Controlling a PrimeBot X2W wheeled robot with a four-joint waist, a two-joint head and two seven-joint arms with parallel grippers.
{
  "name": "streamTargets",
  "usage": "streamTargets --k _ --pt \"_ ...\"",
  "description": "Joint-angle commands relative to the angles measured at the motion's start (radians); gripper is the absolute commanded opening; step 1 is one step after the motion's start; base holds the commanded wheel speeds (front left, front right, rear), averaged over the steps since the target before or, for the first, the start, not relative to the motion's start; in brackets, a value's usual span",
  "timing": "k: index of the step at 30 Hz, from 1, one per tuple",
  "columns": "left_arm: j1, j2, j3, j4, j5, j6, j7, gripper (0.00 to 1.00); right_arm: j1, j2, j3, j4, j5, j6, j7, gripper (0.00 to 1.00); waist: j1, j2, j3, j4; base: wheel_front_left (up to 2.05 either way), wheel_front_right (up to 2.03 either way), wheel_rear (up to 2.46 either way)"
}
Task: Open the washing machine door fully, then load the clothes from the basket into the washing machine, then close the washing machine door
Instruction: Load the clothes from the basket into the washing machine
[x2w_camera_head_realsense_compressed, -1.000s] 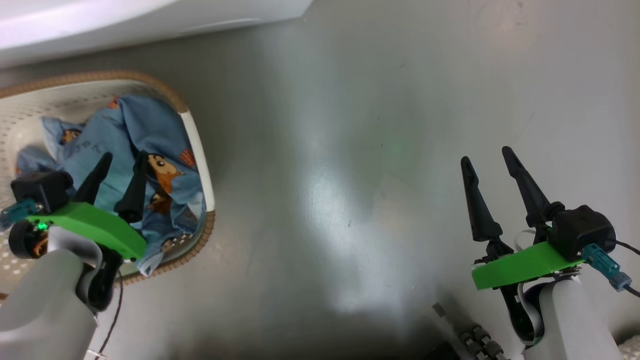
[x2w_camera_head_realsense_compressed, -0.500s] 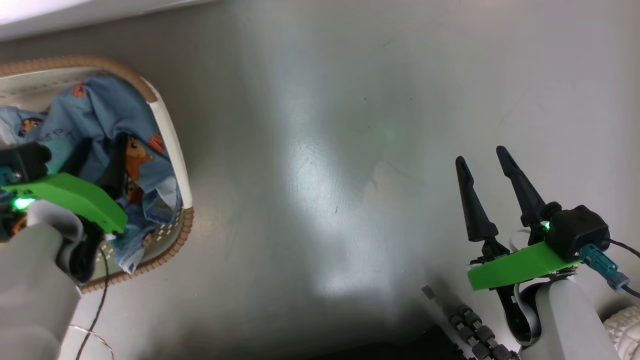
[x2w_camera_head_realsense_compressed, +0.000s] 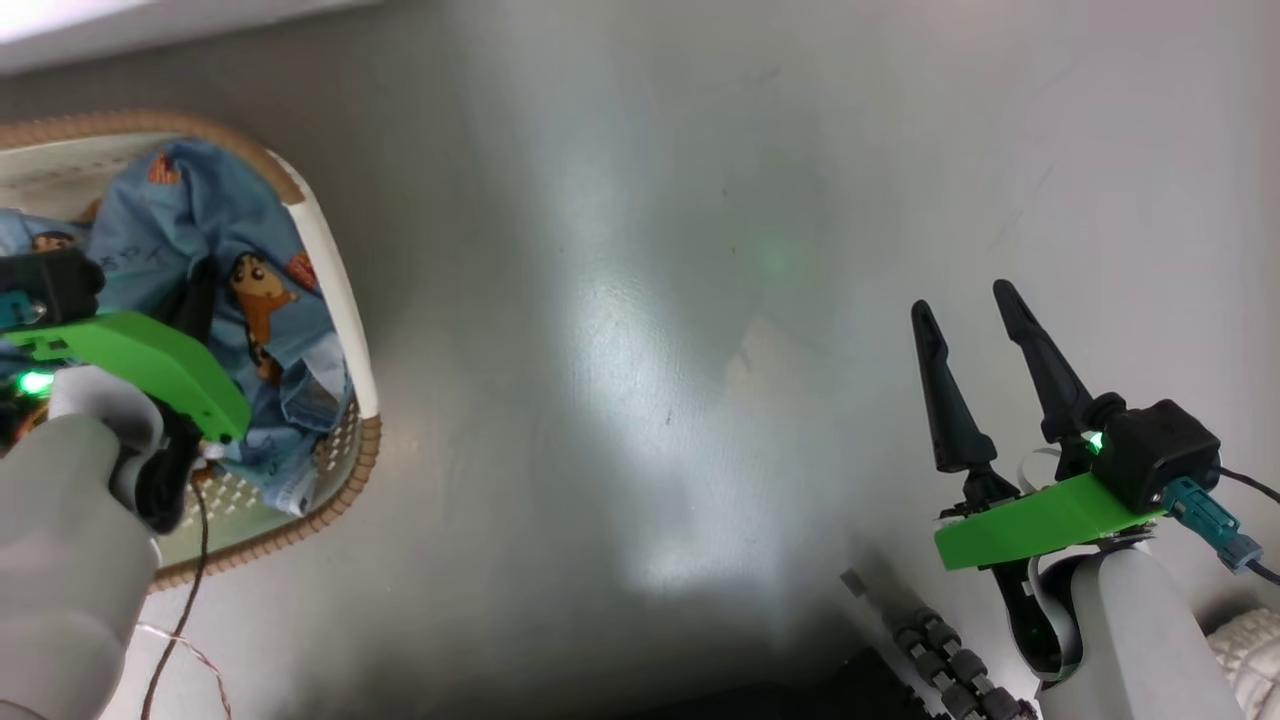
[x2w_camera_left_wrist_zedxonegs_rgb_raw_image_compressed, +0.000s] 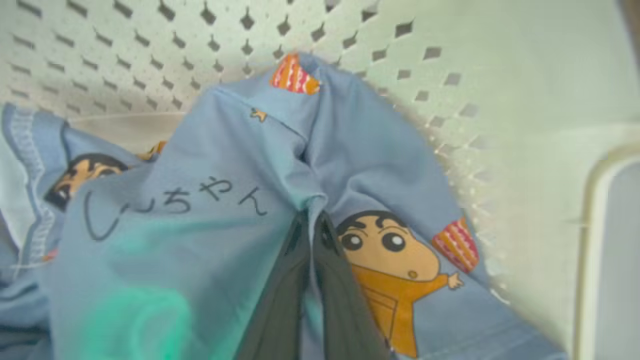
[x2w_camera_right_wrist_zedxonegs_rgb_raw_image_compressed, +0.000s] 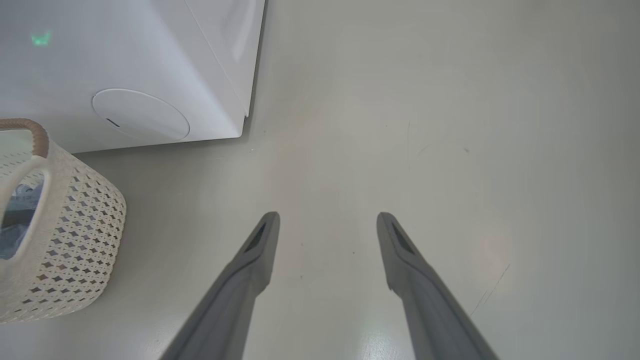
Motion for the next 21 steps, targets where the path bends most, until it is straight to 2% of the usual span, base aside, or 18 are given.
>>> streamTargets --k 1,7,12,17,21 --pt "0.021 0.042 0.004 -0.019 -0.004 -0.003 -0.026 0.0 0.026 -0.002 0.019 -0.009 0.005 0.002 -0.005 1.0 0.0 -0.0001 -0.025 0.014 0.0 0.0 0.0" --pt "0.051 0.053 -0.018 -0.039 -0.007 -0.003 -0.095 0.0 0.015 -0.002 0.011 0.003 -0.004 0.002 -0.005 1.0 0.0 -0.0001 -0.092 0.041 0.0 0.0 0.0" --pt "0.104 0.057 -0.001 -0.06 0.009 -0.003 -0.131 0.0 0.008 -0.002 0.003 0.022 -0.021 0.002 -0.005 1.0 0.0 -0.0001 -0.194 0.077 0.0 0.0 0.0" --pt "0.17 0.06 0.153 -0.145 0.103 -0.002 -0.132 0.0 0.014 -0.002 -0.004 0.039 -0.032 0.002 -0.005 1.0 0.0 -0.0001 -0.277 0.107 0.0 0.0 0.0" --pt "0.263 0.044 0.294 -0.24 0.218 0.016 -0.132 0.0 0.022 -0.002 -0.007 0.054 -0.037 0.002 -0.005 1.0 0.0 -0.0001 -0.342 0.123 0.0 0.0 0.0"
